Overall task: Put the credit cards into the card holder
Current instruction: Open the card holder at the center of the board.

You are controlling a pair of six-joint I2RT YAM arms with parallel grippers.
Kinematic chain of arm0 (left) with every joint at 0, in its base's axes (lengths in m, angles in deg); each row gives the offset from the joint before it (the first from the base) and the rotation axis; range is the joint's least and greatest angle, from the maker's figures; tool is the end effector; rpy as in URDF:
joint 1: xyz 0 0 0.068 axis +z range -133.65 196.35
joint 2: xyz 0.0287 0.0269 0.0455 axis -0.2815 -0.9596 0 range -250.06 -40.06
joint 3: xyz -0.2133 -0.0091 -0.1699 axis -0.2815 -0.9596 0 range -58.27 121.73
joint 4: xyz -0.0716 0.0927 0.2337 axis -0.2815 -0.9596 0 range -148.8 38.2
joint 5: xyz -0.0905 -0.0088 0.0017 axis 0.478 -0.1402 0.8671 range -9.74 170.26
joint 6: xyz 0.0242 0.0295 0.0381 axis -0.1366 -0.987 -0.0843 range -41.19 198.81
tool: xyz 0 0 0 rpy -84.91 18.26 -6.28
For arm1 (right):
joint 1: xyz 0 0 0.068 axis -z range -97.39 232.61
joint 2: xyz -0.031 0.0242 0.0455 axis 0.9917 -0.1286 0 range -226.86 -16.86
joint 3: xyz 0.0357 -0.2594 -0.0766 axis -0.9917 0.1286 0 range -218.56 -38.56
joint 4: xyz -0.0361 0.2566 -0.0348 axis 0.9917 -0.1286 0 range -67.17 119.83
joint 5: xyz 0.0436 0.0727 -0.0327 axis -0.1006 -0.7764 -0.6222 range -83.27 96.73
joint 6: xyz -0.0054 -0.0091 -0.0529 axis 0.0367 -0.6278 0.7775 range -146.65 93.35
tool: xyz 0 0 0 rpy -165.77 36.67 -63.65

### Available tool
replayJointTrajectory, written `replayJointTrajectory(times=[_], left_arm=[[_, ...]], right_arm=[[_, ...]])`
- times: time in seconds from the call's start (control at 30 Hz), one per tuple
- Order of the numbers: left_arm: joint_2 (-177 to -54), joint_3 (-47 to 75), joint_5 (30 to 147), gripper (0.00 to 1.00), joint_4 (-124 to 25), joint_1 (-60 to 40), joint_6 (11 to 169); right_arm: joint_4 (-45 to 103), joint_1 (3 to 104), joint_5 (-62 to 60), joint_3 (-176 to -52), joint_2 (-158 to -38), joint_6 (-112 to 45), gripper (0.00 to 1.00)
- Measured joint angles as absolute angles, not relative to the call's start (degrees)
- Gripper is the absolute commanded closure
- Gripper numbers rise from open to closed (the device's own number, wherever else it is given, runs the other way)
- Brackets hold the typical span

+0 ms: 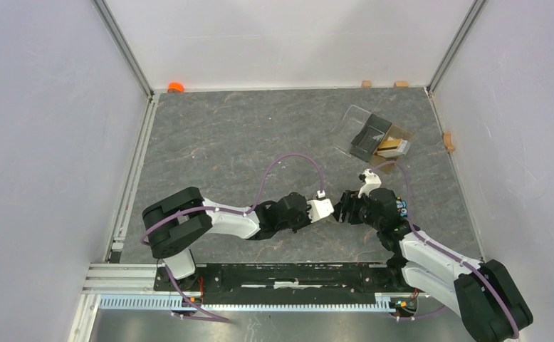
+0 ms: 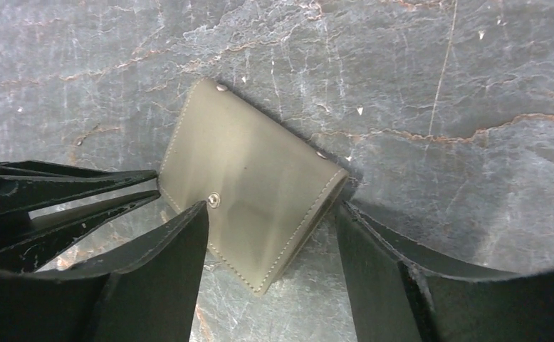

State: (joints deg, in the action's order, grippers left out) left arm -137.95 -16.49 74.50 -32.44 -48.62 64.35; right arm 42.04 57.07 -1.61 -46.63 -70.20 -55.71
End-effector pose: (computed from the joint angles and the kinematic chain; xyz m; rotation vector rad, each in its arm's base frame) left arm 0.1430 -0.2978 0.1397 1.3841 1.7544 -0.3761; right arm 0.1502 0.0775 0.1339 -0.0196 2.2266 0.6974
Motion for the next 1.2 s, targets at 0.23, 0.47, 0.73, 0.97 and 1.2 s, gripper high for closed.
replayJointTrajectory(times=[0.23,0.47,0.73,0.97,1.2], left_arm=[[-137.9,-16.5,74.4,0.83,-32.3,-48.6,64.7],[-137.9,-16.9,75.0,0.83,-31.9,-48.6,66.8],[-137.7,-17.9,75.6,0.75,-31.0,-48.6,68.5],[-129.7,-20.7,75.7,0.45,-34.0,-48.7,71.9],[-111.3,-19.5,74.8,0.24,-41.4,-48.7,73.9]], right_arm=[[45.6,57.2,-5.3,-44.2,-70.2,-62.0,0.49],[51.2,57.2,-8.0,-40.9,-71.1,-70.0,0.62],[56.5,57.6,-9.1,-39.5,-73.5,-75.2,0.98],[50.6,57.6,-11.9,-44.7,-73.5,-72.4,1.00],[30.0,57.6,-17.7,-65.1,-76.3,-60.7,1.00]])
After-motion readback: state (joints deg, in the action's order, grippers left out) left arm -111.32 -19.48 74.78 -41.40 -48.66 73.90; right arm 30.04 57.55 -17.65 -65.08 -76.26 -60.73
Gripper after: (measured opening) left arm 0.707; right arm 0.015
